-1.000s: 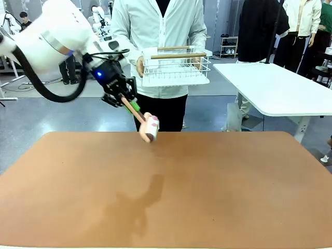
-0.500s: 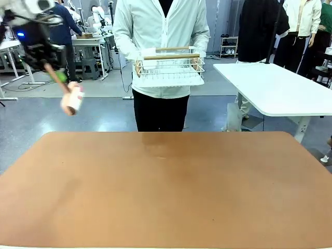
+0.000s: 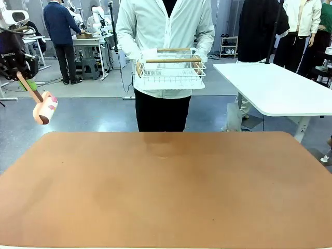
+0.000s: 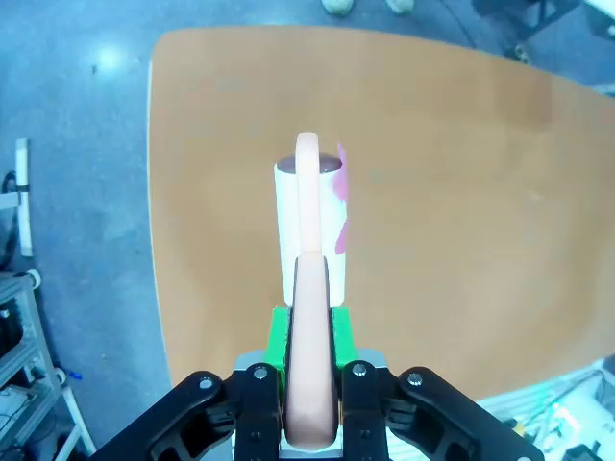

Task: Clean the table.
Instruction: Clean the table with the Lint Roller when the human lifts the Dish drying rack, then place the Lint Roller down when the Dish drying rack is positioned in the middle of the table.

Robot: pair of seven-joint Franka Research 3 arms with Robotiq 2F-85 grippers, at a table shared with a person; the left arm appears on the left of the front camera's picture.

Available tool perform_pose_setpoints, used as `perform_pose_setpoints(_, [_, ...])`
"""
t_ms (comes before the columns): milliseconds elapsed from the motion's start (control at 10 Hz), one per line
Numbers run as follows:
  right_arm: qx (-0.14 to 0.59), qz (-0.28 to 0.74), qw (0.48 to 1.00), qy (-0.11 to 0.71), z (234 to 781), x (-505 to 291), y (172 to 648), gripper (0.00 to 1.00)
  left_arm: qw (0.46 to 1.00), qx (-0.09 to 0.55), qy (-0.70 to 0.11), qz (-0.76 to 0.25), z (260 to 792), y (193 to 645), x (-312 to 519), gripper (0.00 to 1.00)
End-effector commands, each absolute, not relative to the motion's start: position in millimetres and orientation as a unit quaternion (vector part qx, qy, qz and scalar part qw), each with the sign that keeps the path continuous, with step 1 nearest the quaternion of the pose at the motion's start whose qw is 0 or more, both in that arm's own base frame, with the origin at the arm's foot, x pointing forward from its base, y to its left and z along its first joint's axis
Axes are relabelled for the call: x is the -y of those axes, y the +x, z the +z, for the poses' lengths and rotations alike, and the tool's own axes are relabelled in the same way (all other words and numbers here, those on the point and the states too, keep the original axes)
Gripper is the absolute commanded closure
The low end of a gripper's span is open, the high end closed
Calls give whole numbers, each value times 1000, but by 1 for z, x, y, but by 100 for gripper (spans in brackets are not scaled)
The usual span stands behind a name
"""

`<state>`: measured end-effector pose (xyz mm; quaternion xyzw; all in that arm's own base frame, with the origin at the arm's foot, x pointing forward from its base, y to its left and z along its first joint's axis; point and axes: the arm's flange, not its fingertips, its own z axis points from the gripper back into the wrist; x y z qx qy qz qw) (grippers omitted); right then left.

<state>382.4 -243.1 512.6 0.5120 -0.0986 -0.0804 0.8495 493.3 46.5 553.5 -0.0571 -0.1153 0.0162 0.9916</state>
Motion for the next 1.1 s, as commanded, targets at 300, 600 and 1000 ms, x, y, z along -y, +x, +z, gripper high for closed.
perform_pose_setpoints(300, [103,-77,848,513,516,243,382,0,991,126,-46,21,557,493,-49,81])
perform_pose_setpoints(600, [103,-77,848,513,516,243,382,0,991,126,-46,21,557,493,-49,81])
perform_pose_setpoints(1000, [103,-77,848,513,516,243,382,0,991,126,-46,21,557,493,-49,81])
